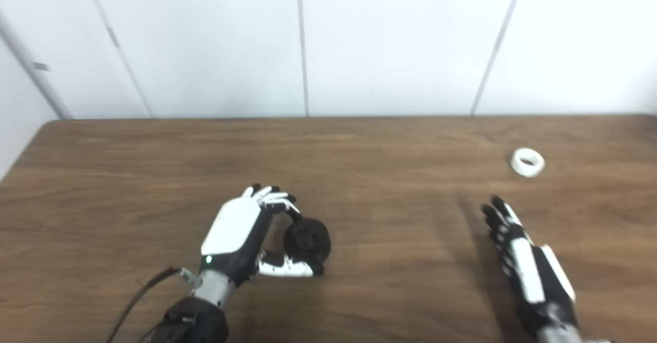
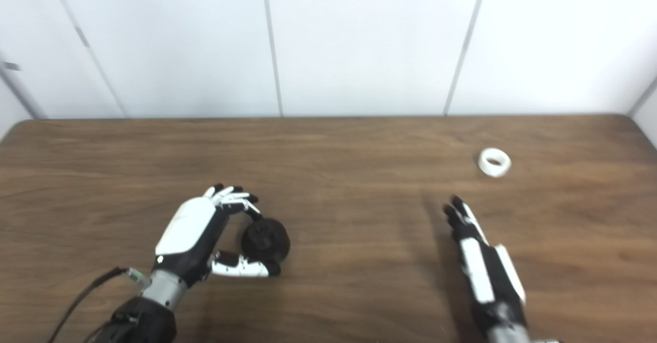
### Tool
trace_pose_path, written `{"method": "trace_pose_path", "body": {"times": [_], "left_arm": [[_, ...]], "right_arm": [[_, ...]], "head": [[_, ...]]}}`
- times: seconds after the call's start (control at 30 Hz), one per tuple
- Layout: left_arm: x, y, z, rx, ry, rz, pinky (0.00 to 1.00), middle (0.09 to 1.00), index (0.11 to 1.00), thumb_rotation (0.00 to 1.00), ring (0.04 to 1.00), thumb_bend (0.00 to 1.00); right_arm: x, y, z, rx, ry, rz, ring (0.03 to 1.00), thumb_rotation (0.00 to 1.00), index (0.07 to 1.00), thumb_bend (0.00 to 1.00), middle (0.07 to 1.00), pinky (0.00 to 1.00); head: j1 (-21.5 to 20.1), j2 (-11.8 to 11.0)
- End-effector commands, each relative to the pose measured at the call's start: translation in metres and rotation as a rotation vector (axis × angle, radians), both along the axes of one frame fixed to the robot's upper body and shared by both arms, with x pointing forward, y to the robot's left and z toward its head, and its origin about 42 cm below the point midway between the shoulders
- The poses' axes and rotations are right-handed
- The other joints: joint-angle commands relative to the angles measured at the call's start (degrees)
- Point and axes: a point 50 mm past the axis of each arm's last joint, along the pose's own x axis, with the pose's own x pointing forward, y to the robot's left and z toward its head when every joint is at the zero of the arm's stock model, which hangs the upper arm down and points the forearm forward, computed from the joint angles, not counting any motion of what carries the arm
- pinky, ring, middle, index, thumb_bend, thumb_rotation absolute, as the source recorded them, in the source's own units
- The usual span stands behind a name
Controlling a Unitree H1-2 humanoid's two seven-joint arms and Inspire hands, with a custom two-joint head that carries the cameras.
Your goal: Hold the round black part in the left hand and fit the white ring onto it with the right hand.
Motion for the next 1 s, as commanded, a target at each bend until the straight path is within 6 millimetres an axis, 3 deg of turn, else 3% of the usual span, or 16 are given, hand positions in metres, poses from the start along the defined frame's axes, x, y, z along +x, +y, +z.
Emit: {"method": "trace_pose_path", "body": {"times": [0.0, 0.33, 0.97], "left_arm": [[-0.006, -0.007, 0.012, 0.007, -0.078, -0.047, 1.00, 0.812, 0.484, 0.05, 0.934, 0.52], [-0.028, -0.029, -0.011, 0.075, -0.042, -0.109, 1.00, 0.818, 0.484, 0.06, 0.945, 0.53], [-0.039, -0.048, -0.046, 0.070, -0.037, -0.150, 1.00, 0.815, 0.484, 0.06, 0.931, 0.52]], "right_arm": [[0.006, 0.010, 0.016, 0.021, -0.078, -0.005, 0.976, 1.00, 0.972, 0.60, 0.946, 1.00], [0.007, 0.018, 0.028, 0.024, -0.073, -0.018, 0.971, 1.00, 0.961, 0.67, 0.946, 1.00], [0.011, 0.014, 0.043, 0.042, -0.082, -0.014, 0.958, 1.00, 0.966, 0.60, 0.943, 1.00]], "head": [[-0.27, 0.20], [-2.50, 3.17], [-2.66, 5.30]]}}
